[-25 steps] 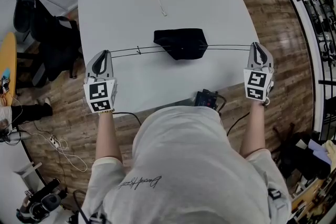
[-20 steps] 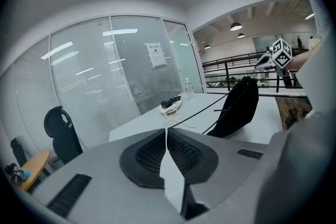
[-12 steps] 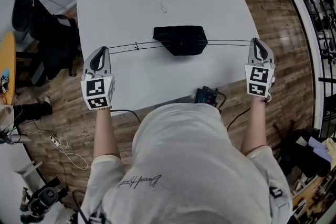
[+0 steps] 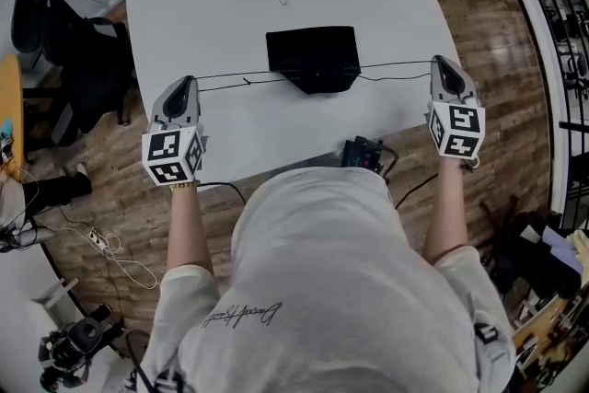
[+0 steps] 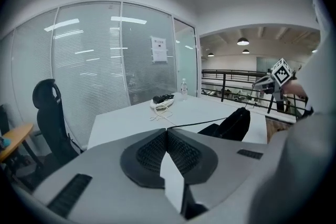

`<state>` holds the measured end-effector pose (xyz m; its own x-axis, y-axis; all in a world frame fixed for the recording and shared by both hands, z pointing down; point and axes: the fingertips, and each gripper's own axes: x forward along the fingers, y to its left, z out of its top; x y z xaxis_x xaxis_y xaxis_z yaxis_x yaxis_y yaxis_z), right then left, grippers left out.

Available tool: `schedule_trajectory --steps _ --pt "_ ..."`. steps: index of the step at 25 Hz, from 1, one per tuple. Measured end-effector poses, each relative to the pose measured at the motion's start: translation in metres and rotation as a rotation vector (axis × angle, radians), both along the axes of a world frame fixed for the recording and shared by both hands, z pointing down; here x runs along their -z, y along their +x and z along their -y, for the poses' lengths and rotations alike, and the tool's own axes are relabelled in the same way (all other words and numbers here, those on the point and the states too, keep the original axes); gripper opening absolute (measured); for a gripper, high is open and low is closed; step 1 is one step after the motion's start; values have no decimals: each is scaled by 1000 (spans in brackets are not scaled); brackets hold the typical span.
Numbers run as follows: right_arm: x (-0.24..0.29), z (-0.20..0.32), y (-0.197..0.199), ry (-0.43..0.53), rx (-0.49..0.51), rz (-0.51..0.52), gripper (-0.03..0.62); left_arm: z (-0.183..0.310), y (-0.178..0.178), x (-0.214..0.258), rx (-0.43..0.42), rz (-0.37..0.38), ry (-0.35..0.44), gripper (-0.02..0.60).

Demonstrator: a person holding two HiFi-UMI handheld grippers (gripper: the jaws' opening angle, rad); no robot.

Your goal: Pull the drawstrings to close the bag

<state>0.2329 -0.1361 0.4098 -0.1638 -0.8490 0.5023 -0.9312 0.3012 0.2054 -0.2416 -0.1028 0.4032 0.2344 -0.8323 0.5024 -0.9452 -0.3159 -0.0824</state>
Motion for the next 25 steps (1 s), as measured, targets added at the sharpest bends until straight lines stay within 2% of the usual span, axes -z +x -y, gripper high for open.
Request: schedule_trajectory --steps 5,11,18,25 --pt "-1 -6 -20 -11 18 139 26 -6 23 -6 -5 -138 -21 17" --pt "2 -14 -54 -22 93 221 26 -11 56 2 -45 -218 1 17" --pt "8 -22 -96 -30 192 280 26 -17 93 8 -84 -260 26 17" --pt "13 -32 -135 -42 289 314 26 -18 118 16 -109 -252 53 17"
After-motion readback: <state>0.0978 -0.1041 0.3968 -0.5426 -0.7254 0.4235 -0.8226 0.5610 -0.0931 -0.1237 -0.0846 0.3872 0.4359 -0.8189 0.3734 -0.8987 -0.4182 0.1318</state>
